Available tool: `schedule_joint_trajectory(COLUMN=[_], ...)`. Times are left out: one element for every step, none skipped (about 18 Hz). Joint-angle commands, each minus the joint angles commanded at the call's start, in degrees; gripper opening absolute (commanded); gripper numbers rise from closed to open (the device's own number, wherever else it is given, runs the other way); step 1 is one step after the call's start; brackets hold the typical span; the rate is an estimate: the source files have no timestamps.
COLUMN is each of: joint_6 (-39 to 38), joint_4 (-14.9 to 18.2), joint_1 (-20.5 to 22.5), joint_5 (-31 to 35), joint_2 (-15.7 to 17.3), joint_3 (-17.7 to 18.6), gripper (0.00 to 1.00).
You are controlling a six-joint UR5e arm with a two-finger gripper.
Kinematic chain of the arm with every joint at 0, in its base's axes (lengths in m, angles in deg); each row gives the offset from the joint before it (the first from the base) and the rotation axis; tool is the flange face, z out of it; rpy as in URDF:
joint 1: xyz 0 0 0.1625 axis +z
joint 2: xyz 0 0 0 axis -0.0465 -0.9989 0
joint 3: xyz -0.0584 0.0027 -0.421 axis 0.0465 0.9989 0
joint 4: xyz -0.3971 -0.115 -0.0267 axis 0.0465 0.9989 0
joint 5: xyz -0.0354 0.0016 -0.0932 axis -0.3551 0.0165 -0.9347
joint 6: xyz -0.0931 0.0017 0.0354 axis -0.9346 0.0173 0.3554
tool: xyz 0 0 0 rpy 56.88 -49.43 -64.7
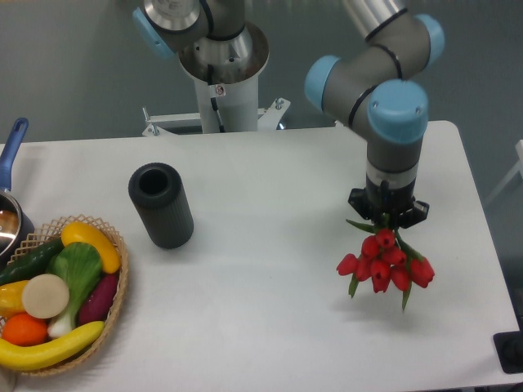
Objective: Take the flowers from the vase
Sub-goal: 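Carry the tulips away from the vase and lower them over the table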
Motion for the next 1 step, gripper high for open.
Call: schedule_joint_trajectory(joint_6=[-0.2], joint_4=[0.0], joint_1=[-0.4], joint_5=[0.3], joint_2=[-0.1], joint_3=[0.0], gripper=[0.00])
